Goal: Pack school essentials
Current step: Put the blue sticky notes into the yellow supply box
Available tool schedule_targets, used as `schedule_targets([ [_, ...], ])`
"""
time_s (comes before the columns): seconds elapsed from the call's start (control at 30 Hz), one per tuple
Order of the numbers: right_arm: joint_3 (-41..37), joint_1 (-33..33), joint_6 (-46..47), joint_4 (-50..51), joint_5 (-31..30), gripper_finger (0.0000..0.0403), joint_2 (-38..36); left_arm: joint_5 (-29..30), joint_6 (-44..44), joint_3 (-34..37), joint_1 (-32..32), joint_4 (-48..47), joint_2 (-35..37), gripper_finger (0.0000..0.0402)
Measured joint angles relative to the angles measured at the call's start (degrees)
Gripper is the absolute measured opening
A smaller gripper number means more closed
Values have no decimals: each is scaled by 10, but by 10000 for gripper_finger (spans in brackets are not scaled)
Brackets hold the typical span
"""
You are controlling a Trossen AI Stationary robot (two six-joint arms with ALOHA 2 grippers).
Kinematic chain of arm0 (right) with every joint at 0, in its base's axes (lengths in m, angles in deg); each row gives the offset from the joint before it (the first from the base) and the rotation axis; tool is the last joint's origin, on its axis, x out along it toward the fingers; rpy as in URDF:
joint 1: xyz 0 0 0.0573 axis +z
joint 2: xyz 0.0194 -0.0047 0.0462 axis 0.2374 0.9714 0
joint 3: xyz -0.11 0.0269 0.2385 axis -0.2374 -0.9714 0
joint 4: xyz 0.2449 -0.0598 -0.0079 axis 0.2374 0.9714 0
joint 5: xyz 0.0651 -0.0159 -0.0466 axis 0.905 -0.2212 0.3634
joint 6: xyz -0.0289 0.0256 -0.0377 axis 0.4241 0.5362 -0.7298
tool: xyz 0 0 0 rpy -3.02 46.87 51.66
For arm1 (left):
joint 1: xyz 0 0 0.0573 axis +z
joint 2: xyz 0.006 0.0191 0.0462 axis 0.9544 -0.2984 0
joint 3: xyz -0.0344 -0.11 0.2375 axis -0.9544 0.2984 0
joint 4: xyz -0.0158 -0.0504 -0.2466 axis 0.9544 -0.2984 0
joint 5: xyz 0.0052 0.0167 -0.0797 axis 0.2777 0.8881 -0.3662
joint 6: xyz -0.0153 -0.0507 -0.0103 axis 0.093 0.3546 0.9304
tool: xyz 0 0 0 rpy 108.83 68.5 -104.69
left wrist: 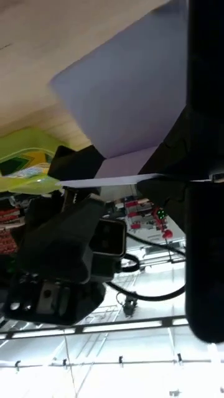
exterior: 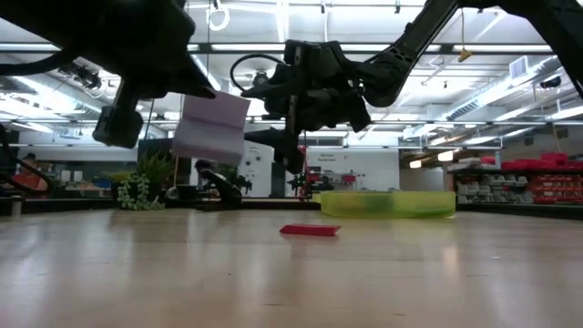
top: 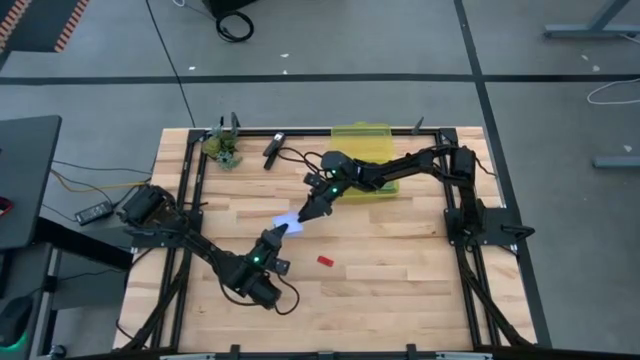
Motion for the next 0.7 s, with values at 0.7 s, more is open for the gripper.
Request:
schedule_targets([
  [0.7, 0, -23, -43, 60, 61, 259, 1, -48, -151, 0, 16, 138, 0, 5],
])
